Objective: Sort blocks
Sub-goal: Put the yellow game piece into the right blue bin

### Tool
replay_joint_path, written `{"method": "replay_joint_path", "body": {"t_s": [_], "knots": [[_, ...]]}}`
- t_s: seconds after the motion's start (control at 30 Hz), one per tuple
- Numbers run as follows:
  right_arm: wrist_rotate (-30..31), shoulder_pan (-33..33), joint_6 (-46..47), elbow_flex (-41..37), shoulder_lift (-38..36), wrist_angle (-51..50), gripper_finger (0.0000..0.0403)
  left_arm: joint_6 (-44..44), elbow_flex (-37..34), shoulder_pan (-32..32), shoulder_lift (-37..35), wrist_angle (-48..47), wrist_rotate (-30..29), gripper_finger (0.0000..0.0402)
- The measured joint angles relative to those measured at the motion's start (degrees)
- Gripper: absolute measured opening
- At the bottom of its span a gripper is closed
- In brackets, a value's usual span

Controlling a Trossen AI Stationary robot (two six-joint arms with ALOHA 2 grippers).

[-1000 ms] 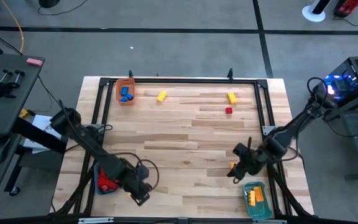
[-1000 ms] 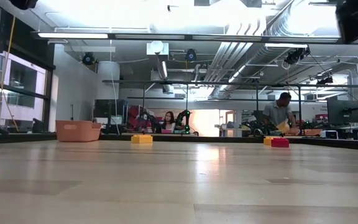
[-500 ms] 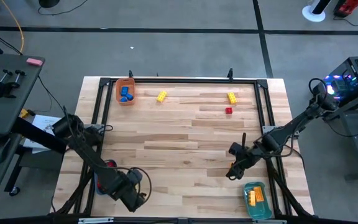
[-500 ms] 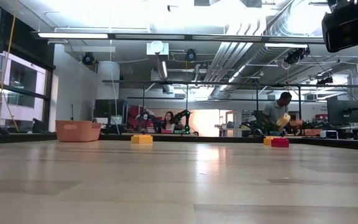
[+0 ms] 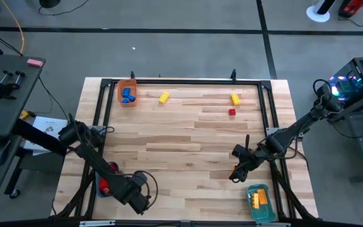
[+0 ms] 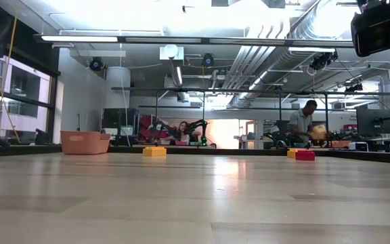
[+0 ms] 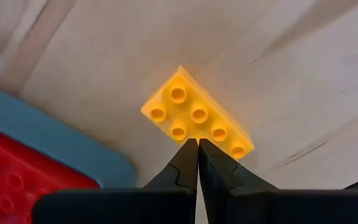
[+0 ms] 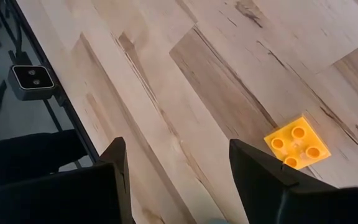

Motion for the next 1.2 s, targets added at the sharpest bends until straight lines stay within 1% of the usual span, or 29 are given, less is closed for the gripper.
{"method": "replay_joint_path", "body": {"t_s": [0.13, 0.2, 0.37, 0.53, 0.6, 0.63, 0.73, 0.8, 0.87, 0.93, 1.03, 1.07, 1.1, 1.2], "knots": [[0.18, 0.0, -0.02, 0.0, 0.0, 0.0, 0.0165, 5.29, -0.16, 0.91, 0.01, 0.04, -1.98, 0.0], [0.18, 0.0, 0.13, 0.0, 0.0, 0.0, 0.0165, 7.41, -1.2, 1.9, 0.0, 0.09, -2.0, 0.0], [0.11, 0.0, 0.51, 0.0, 0.0, 0.44, 0.0165, 10.95, -4.4, 3.81, -0.37, 2.3, 1.96, 0.0], [0.83, 0.0, 1.46, 0.0, 0.0, 0.72, 0.0165, 17.16, -4.6, 4.88, -0.31, 2.01, 0.7, 0.0], [1.25, 0.0, 1.49, 0.0, 0.0, 0.7, 0.0165, 22.11, -4.63, 6.41, -0.28, 2.04, 0.31, 0.0], [1.4, 0.0, 1.46, 0.0, 0.0, 0.72, 0.0165, 25.04, -4.63, 7.44, -0.25, 2.11, -0.85, 0.0], [2.05, 0.0, 1.49, 0.0, 0.0, 0.7, 0.0165, 34.32, -4.65, 11.27, -0.18, 2.37, -6.08, 0.0], [2.6, 0.0, 1.68, 0.0, 0.0, 0.76, 0.0165, 40.17, -4.69, 14.58, -0.17, 3.32, -8.57, 0.0], [2.89, 0.0, 2.32, 0.0, 0.0, 0.76, 0.0165, 47.85, -4.73, 18.21, -0.17, 7.17, -11.07, 0.0], [3.21, 0.0, 2.54, 0.0, 0.0, 0.79, 0.0165, 56.8, -4.78, 21.54, -0.14, 13.93, -12.96, 0.0], [3.21, 0.0, 2.56, 0.0, 0.0, 0.81, 0.0165, 71.1, -4.85, 26.02, 0.32, 27.68, -11.95, 0.0], [3.21, 0.0, 2.65, 0.0, 0.0, 0.81, 0.0165, 75.03, -4.29, 27.39, 0.43, 29.37, -11.04, 0.0], [3.23, 0.0, 2.96, 0.0, 0.0, 0.85, 0.0165, 77.22, -3.19, 28.65, 0.52, 28.88, -10.77, 0.0], [3.57, 0.0, 3.62, 0.0, 0.0, 1.82, 0.0165, 77.52, 2.1, 31.82, -0.81, 24.96, -10.56, 0.0]]}}
